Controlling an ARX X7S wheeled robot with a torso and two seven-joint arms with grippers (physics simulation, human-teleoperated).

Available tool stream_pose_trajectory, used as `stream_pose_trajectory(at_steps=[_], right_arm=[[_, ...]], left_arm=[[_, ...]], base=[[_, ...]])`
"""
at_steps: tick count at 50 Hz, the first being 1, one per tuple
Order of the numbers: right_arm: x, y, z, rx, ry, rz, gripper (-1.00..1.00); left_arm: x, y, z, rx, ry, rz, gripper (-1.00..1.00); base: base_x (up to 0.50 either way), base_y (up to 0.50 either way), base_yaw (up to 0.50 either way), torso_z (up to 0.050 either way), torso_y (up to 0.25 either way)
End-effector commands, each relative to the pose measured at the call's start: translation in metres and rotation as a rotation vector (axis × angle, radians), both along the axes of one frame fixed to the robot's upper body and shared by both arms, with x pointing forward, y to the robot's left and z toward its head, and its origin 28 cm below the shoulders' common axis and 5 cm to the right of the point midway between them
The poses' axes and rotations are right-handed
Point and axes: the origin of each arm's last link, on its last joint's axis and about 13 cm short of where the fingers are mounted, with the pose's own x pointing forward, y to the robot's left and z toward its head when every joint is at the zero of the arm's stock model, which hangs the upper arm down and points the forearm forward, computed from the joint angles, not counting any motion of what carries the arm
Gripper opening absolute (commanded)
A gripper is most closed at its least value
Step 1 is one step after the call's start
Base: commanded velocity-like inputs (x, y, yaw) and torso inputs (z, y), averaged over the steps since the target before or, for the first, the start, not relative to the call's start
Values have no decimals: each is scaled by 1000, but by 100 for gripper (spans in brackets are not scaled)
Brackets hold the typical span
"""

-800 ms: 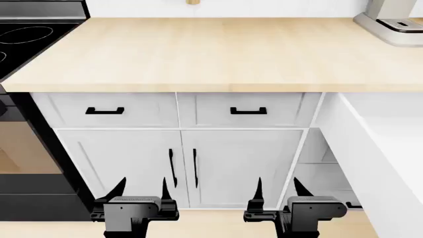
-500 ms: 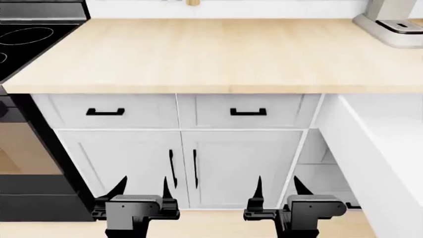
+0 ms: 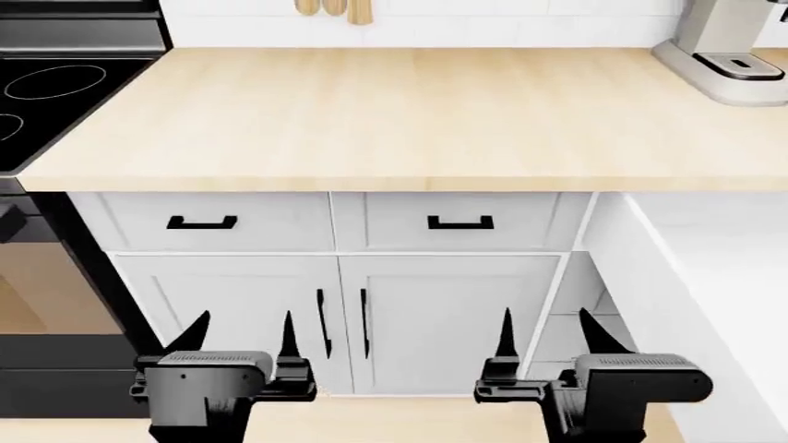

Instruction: Place the bar in the bowl and close the drawer.

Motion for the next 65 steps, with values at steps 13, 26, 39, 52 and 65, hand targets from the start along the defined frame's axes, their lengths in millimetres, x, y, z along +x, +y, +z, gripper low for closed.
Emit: stream_pose_trajectory(at_steps=[13, 26, 39, 52, 65], right_arm=[[-37, -23, 96, -72, 92, 64, 100], [-52, -37, 164, -126, 299, 207, 100], [-48, -42, 217, -260, 449, 202, 100], [-33, -46, 249, -355, 561, 222, 100], [-34, -48, 252, -380, 587, 233, 100]], left_arm=[[-25, 19, 104, 81, 1, -63, 100], [-33, 26, 164, 148, 92, -155, 100], [-26, 34, 217, 216, 238, -176, 100], [-15, 38, 253, 228, 343, -183, 100], [-17, 36, 251, 247, 356, -195, 100]], base=[[0, 0, 0, 50, 0], [0, 0, 0, 6, 0], [0, 0, 0, 0, 0], [0, -154, 0, 0, 0], [-33, -500, 0, 0, 0]])
